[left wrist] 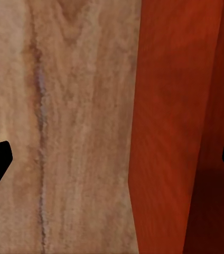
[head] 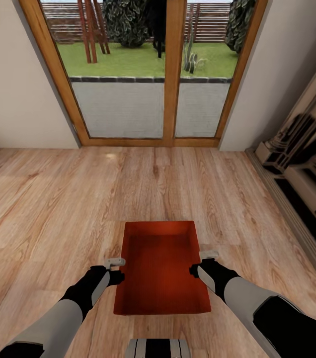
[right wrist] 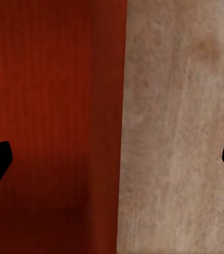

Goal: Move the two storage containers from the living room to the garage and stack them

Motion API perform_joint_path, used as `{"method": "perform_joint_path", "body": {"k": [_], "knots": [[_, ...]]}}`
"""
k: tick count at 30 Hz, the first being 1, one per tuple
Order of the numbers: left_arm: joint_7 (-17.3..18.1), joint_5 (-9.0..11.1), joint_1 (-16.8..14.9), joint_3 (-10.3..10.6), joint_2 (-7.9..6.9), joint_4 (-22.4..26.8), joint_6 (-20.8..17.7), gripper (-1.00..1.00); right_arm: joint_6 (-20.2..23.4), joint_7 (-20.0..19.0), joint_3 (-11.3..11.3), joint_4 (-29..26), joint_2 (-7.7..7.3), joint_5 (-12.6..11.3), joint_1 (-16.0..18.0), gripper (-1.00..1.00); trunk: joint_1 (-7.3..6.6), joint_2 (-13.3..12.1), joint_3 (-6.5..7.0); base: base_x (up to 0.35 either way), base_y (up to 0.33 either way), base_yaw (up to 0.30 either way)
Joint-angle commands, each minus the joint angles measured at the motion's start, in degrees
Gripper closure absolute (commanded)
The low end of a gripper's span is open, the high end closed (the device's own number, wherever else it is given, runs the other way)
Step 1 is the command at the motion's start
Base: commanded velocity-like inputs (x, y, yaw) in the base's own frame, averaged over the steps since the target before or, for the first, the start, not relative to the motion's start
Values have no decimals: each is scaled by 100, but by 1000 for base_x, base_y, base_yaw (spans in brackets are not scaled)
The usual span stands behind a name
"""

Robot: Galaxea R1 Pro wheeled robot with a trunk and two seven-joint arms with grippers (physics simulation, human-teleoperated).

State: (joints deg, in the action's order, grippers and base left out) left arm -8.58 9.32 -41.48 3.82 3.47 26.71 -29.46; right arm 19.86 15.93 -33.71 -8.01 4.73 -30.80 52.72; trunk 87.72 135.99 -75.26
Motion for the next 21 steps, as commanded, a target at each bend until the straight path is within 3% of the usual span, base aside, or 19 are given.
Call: {"method": "perform_joint_path", "body": {"k": [1, 8, 21], "knots": [[-47, 61, -1, 39, -5, 10, -25, -100, 33, 23, -48, -10, -11, -49, 2, -100, -1, 2, -4, 0, 0, 0], [-52, 69, -1, 39, -5, 10, -25, -100, 35, -178, -38, 17, 2, -58, 2, -100, -1, 2, -4, 0, 0, 0], [-56, 70, -1, 39, -5, 10, -25, -100, 5, -195, -13, 36, 44, -66, -7, -100, -1, 2, -4, 0, 0, 0]]}}
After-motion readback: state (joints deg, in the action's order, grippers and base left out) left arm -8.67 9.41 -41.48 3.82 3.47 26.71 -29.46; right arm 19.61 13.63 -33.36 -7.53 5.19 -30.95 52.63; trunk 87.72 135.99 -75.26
